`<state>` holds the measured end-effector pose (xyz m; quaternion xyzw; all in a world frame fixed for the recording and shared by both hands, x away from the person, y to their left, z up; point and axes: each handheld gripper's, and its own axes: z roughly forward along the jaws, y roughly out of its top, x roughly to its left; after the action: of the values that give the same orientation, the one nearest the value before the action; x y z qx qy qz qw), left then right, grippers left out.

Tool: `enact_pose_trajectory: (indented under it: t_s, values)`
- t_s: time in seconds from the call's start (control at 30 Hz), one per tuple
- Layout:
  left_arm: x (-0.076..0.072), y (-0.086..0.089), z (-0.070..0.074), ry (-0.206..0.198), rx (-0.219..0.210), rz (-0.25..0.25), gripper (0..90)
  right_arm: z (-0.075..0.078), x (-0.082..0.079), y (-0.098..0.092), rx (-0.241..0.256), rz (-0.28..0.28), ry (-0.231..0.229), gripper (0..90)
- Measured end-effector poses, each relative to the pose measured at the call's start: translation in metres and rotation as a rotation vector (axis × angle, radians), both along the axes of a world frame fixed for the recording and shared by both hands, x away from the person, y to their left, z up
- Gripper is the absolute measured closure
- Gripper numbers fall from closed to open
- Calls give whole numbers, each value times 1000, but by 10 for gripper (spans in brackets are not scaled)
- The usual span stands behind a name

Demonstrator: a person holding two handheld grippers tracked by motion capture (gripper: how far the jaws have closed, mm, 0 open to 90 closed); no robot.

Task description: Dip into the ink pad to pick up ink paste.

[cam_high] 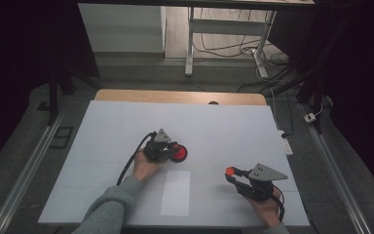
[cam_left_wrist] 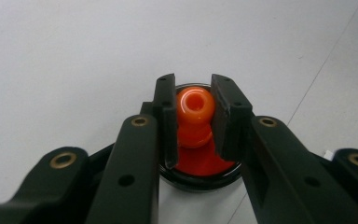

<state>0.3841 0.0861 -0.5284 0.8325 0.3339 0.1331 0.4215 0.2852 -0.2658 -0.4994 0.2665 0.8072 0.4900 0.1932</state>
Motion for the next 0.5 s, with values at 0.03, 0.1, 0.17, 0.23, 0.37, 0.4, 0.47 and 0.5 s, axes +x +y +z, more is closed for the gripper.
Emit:
enact_pose_trajectory:
  t_s: [0.03, 0.1, 0.17, 0.23, 0.37, 0.4, 0.47, 0.5]
  values:
    - [0, 0, 0, 1, -6, 2, 730, 0, 0, 0, 0, -1, 0, 647]
    - [1, 1, -1, 5, -13, 2, 730, 0, 0, 0, 0, -6, 0, 647]
    - [1, 1, -1, 7, -15, 3, 730, 0, 1, 0, 5, -4, 4, 647]
    - [0, 1, 0, 8, -14, 5, 730, -1, 1, -1, 6, -3, 4, 647]
    - [2, 1, 1, 17, -24, 6, 729, 0, 0, -1, 1, -9, 0, 647]
    - [2, 3, 1, 30, -47, 6, 728, 0, 0, -1, 4, -8, -3, 647]
    - [2, 10, 7, 32, -168, 0, 728, 1, 0, -1, 6, -11, -7, 647]
    - [1, 13, 13, 8, -191, 8, 727, 1, -1, -2, 6, -19, -10, 647]
